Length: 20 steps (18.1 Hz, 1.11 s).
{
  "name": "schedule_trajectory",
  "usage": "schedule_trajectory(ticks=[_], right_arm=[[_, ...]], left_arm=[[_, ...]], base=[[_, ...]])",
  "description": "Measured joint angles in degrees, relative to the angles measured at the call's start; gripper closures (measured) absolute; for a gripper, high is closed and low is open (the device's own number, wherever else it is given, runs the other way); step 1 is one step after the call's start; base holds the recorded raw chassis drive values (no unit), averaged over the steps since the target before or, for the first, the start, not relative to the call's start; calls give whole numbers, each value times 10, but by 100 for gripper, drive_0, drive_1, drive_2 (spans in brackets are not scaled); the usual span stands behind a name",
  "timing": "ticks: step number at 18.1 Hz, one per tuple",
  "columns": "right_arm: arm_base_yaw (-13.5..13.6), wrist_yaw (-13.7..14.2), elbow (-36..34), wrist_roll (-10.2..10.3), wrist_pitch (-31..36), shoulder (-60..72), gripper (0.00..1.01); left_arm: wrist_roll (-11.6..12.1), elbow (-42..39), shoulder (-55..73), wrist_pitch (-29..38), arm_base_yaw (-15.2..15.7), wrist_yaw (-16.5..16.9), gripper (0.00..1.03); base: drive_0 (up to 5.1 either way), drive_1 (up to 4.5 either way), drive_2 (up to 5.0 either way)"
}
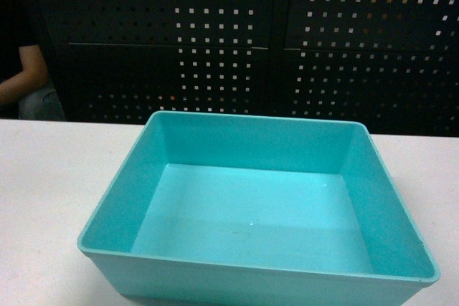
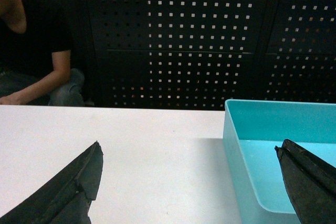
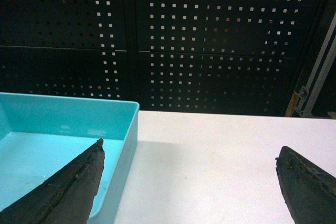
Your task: Stack blue boxes stably on right
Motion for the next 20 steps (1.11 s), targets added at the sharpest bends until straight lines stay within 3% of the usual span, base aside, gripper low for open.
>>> schedule_trajectory(ticks=[7,8,9,10,11,12,15,17,19,20], right_arm=[[0,0,0,0,0,0,3],[0,0,0,0,0,0,3],[-15,-26,-1,-1,32,12,3],[-52,-54,-2,-6,97,55,3],[-80,-84,-1,0,148,115,3],[-80,-98,0,2,211,186,3],[-74,-108,1,5,268,245,3],[-66,-118,36,10,387,397,3],[-33,-120,144,4,443,559,3],[-4,-127,208,-7,394,657,3]], left_arm=[[0,0,0,0,0,0,5],[6,0,-3,4,-22,-34,5],[7,-1,4,27,-58,-59,5],[7,-2,43,101,-95,-86,5],[7,-1,113,167,-114,-101,5],[7,0,209,256,-119,-94,5],[8,2,261,302,-115,-87,5],[11,54,404,393,-95,-41,5],[32,175,563,392,-85,25,5],[37,254,669,330,-81,45,5]], base=[[0,0,0],[0,0,0],[0,0,0],[0,0,0],[0,0,0],[0,0,0],[0,0,0],[0,0,0],[0,0,0],[0,0,0]])
